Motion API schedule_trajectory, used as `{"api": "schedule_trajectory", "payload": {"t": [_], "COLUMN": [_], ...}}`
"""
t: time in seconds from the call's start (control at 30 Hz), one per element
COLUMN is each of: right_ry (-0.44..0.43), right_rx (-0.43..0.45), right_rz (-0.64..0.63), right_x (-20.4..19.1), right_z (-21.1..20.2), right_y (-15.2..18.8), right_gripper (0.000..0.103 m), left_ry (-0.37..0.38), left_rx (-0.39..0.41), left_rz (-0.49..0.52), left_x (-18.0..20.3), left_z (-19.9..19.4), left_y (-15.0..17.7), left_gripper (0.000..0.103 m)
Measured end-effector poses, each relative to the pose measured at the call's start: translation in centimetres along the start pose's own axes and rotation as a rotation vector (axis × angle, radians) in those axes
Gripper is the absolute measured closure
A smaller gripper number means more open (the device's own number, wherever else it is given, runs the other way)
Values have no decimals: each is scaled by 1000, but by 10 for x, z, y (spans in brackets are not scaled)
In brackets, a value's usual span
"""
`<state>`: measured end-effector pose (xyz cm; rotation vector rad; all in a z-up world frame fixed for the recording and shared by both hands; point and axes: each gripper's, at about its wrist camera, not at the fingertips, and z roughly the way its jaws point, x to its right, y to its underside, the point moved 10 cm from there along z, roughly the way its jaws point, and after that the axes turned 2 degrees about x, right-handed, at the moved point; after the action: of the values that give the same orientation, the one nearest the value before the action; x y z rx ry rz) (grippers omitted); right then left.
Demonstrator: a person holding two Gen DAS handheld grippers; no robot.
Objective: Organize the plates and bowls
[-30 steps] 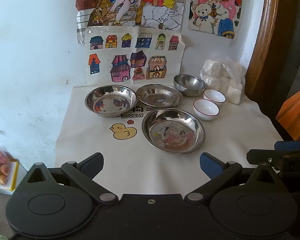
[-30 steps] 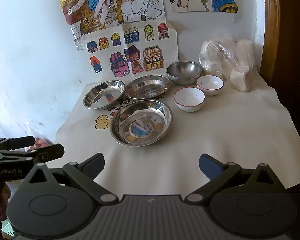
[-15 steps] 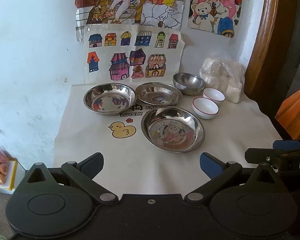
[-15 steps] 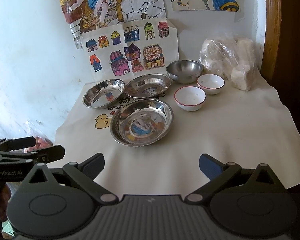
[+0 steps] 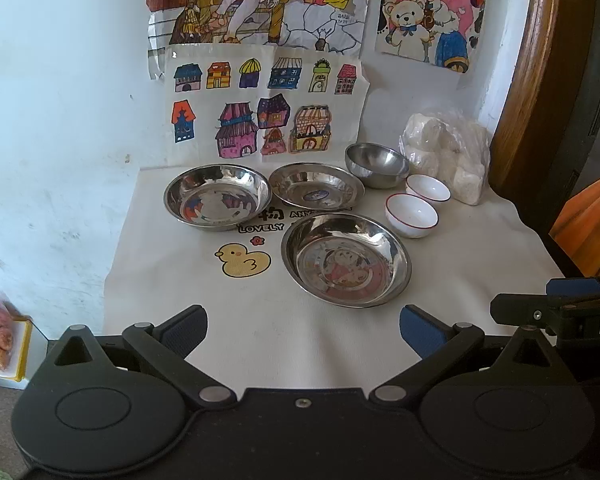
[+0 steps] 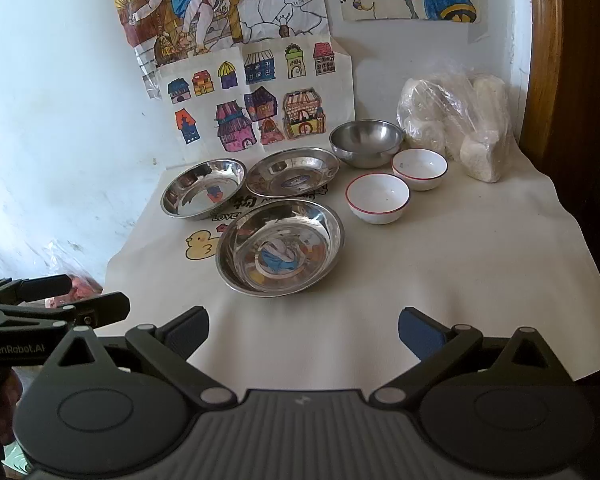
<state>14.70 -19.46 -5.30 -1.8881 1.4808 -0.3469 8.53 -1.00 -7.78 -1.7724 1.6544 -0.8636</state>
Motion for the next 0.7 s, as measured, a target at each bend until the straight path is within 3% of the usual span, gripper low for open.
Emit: {"api": "schedule_trajectory", "payload": {"t": [0.7], "right_ry": [9], "right_rx": [-16], "right_rz": [-6], "right_x": [-3], "right_z": [13], "right_y": [-4], "right_gripper": [0], "left_ry": [10], "left_rx": [-24], "left_rz": [-21], "left_x": [-10], "left_z": [12], "left_y": [-2], "left_gripper": [1]}}
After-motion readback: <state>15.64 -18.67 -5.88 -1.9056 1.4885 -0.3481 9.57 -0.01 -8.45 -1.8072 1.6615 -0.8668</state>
